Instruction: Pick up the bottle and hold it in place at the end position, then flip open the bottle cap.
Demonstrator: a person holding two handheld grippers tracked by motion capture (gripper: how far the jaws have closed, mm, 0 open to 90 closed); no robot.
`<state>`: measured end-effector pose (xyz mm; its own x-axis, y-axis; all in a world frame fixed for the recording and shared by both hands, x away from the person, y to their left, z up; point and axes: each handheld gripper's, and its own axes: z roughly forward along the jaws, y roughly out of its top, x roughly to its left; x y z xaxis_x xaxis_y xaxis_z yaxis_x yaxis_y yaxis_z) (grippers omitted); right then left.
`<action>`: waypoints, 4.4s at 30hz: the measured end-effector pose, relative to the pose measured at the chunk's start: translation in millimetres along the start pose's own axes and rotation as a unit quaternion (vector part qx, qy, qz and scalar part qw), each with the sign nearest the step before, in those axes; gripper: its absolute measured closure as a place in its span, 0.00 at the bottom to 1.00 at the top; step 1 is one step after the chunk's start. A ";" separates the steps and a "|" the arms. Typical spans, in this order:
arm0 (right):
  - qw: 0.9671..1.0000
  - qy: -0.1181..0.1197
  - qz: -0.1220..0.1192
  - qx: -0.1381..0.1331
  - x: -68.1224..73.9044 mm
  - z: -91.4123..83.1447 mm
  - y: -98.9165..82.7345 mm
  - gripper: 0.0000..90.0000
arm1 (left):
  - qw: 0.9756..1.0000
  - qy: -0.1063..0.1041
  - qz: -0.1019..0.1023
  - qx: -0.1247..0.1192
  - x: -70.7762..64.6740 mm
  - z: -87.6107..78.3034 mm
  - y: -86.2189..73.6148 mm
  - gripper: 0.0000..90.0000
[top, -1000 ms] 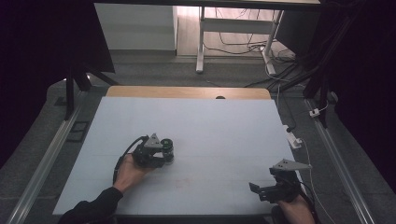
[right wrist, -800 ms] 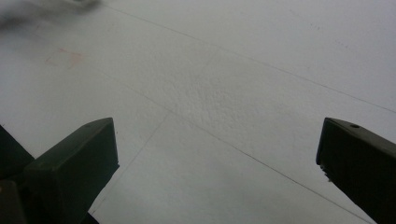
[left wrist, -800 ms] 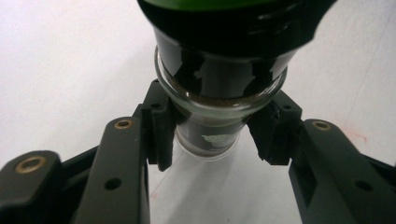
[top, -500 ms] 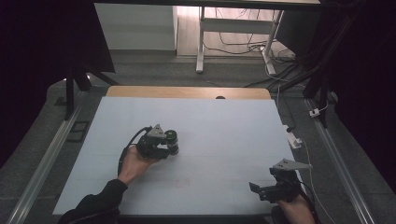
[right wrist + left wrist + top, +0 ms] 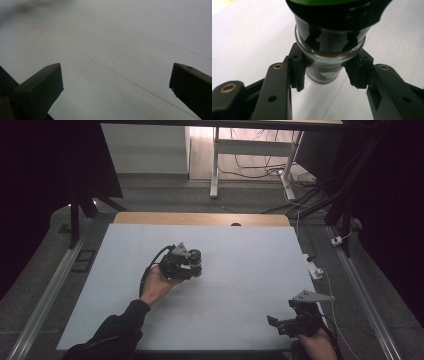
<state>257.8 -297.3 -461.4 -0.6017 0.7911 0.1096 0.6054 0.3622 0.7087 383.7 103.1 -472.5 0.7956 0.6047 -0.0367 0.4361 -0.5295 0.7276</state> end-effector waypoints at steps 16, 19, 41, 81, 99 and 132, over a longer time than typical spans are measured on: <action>1.000 0.002 -0.002 0.001 -0.1 0.3 -0.1 0.00 | 1.000 0.007 -0.003 0.011 8.9 36.7 5.5 0.59; 1.000 0.002 -0.002 0.001 -0.1 0.2 -0.1 0.00 | 1.000 0.005 -0.005 0.007 10.1 40.7 4.1 0.59; 1.000 0.001 -0.006 0.003 0.5 -0.2 -0.8 0.00 | 1.000 0.005 0.006 0.007 9.5 53.8 -3.5 0.59; 0.996 0.060 -0.048 -0.041 26.2 10.3 31.9 0.00 | 1.000 0.004 0.000 0.010 9.5 54.0 -4.2 0.60; 0.993 0.090 -0.039 -0.066 32.7 39.3 68.5 0.00 | 1.000 0.004 0.001 0.011 9.7 54.2 -4.1 0.60; 0.993 0.084 -0.075 -0.032 51.0 108.3 133.7 0.00 | 1.000 0.004 0.002 0.015 9.8 54.3 -3.4 0.60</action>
<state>364.5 -155.1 -436.5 -0.7644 0.6354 0.1093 0.4702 0.4335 0.7687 412.8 78.5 -512.5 0.7945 0.6066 -0.0287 0.4452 -0.5497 0.7069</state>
